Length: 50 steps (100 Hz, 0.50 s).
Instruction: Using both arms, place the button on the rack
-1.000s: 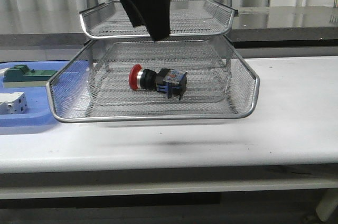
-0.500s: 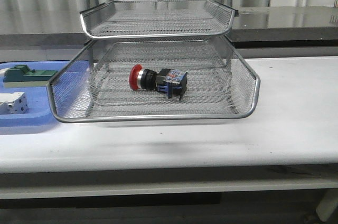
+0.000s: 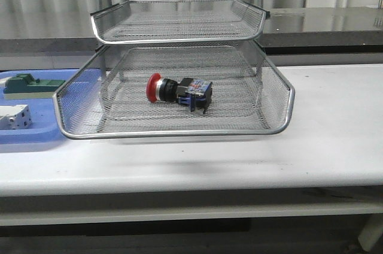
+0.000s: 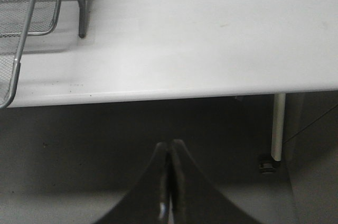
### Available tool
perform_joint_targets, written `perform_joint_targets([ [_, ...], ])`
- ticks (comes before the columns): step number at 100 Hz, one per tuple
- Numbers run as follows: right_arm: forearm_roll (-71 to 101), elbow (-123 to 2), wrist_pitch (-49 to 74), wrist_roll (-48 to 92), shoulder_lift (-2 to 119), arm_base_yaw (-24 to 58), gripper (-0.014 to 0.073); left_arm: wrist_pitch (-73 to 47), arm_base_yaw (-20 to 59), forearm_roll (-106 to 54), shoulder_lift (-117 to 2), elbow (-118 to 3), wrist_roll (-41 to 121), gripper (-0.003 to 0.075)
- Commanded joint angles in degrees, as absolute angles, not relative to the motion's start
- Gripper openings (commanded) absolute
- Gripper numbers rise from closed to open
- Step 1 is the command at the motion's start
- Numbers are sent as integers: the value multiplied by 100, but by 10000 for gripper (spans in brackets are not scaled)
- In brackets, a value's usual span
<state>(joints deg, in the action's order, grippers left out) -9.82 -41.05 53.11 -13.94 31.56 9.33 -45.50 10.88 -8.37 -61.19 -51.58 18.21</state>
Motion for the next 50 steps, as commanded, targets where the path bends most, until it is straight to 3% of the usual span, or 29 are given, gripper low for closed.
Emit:
perform_joint_targets([
  [1,-1111,-4296,4993,-1373,3164,927,-71,-3661,1075,-964,-5551,-4780,1668,453],
  [24,-1111,-4296,4993,-1373,3164,927,-71,-2281,1075,-1112,-4090,-3408,1627,453],
  [50,-1111,-4296,4993,-1373,3164,927,-71,-1673,1075,-1191,-2661,-2345,1498,452],
])
